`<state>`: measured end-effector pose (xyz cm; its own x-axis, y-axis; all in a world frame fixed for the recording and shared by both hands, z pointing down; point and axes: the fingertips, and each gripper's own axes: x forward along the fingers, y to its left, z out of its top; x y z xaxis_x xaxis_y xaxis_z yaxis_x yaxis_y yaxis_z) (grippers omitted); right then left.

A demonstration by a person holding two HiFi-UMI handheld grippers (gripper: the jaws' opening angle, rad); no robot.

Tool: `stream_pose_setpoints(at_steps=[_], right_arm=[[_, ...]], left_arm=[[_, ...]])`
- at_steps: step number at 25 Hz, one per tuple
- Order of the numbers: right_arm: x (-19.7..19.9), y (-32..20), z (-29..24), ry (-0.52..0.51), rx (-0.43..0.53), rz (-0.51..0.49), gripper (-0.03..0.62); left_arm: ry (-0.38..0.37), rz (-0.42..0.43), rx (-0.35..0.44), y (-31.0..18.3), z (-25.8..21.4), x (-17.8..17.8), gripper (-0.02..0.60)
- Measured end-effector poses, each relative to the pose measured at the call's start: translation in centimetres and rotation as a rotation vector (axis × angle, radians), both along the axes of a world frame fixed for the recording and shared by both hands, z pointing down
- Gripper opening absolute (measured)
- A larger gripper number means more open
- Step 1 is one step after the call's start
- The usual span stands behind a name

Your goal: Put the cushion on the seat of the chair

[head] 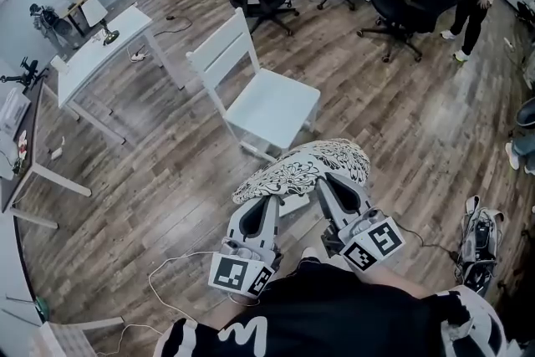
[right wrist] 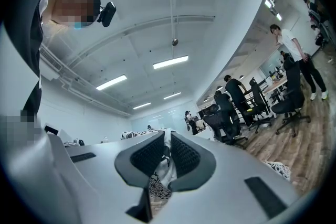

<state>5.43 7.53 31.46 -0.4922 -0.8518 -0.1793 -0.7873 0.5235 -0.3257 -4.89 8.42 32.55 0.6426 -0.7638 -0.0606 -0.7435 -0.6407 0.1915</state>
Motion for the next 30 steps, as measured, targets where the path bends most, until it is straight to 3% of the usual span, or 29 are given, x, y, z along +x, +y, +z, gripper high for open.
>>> stream_pose_setpoints(at_steps=[12, 21, 30], right_arm=[[1.4, -2.8, 1.4, -0.021, -0.036, -0.038, 0.04], [0.0, -4.6, 2.4, -0.032, -0.075, -0.089, 0.04], [-0.6, -8.4, 2.4, -0.016, -0.071, -0.072, 0.04]], left_arm=[[-0.01, -0.042, -0.027, -1.9, 1.1, 1.4, 0.006], [-0.016, -0.089, -0.057, -3.2, 1.7, 0.3, 0.006], [0.0, -0.071, -0.054, -7.4, 1.8, -0.3, 0.006]])
